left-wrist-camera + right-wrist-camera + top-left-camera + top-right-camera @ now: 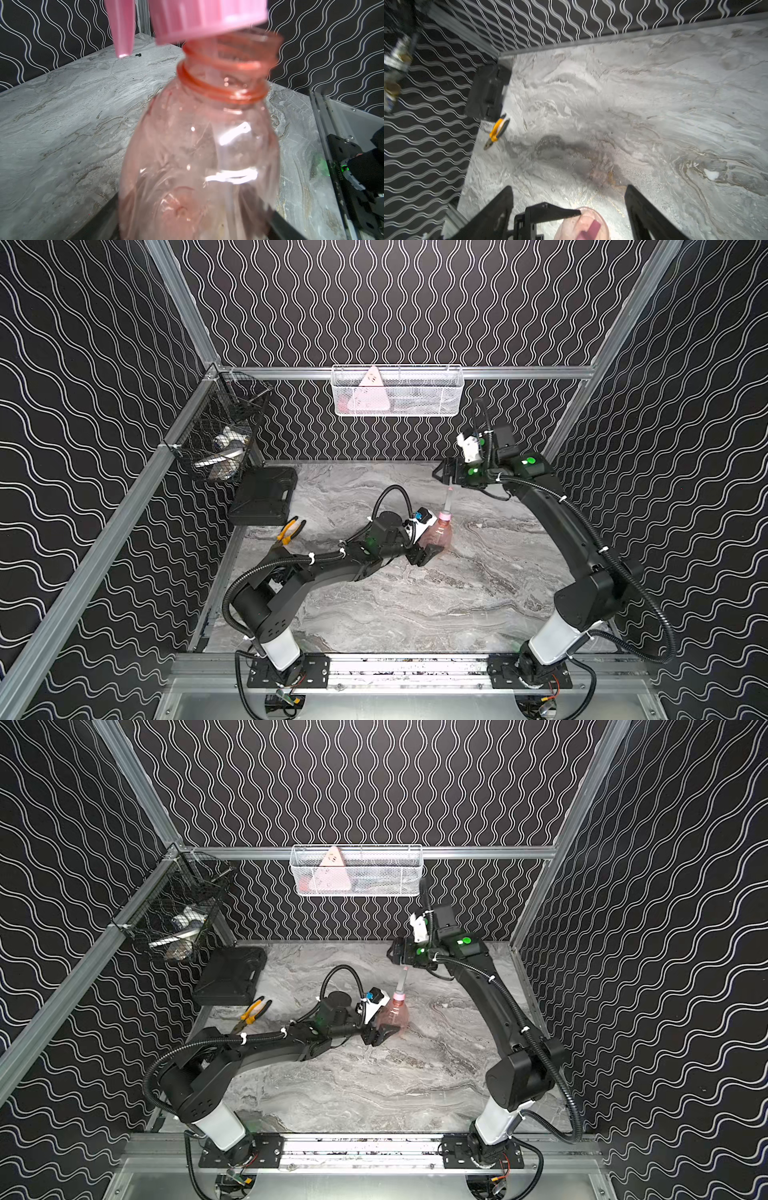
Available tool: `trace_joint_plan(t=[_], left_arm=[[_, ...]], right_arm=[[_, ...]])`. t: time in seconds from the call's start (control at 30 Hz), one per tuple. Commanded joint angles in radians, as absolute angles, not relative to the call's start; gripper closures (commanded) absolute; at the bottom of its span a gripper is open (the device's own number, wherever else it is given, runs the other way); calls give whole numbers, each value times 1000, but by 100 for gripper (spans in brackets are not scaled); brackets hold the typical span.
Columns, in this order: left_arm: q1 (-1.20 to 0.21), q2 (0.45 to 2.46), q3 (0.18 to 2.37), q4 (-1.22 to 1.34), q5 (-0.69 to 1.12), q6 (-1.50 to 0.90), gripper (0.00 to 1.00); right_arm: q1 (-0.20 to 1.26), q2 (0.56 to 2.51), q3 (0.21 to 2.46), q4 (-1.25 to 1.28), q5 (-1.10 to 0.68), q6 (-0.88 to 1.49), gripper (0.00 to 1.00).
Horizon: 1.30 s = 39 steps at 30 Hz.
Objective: Attach spray nozzles to spray bottles
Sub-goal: Screw the spray nozzle on the spray bottle.
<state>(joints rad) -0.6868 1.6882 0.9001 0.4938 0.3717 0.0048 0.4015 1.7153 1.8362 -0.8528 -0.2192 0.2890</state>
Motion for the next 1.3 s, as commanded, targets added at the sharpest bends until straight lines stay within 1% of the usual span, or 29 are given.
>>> trace_joint_plan(t=[0.0,0.1,0.27,0.37,0.7,0.8,0.87,0.93,0.97,1.03,1.07,1.27], left_arm=[[-687,1677,923,465,332,53,48],[-686,1673,917,474,294,60,48],[-682,1677,917,478,270,53,48],[-680,1684,917,483,247,48,49],[-681,1696,909,522,197,48,49],[-680,1697,904,531,175,46,49],[-680,1703,908,539,156,38,49],[-680,1713,916,541,137,26,49],[-682,1717,920,546,128,20,49],[-681,1722,915,569,113,10,49],[-683,1726,913,583,106,4,49],[-686,1733,888,667,61,-38,51]], right_arm=[[442,1737,1854,-995,-90,225,16],[488,1745,1862,-1053,-23,227,17],[495,1732,1878,-1090,-8,285,18],[496,1729,1905,-1124,-11,314,22],[507,1756,1919,-1119,-57,348,46],[528,1772,1933,-1129,-44,363,57],[544,1772,1926,-1126,-29,375,59],[551,1770,1912,-1120,-18,389,63],[556,1770,1907,-1118,-8,399,66],[564,1769,1902,-1116,7,414,76],[569,1769,1904,-1119,20,422,79],[574,1766,1915,-1123,59,468,83]])
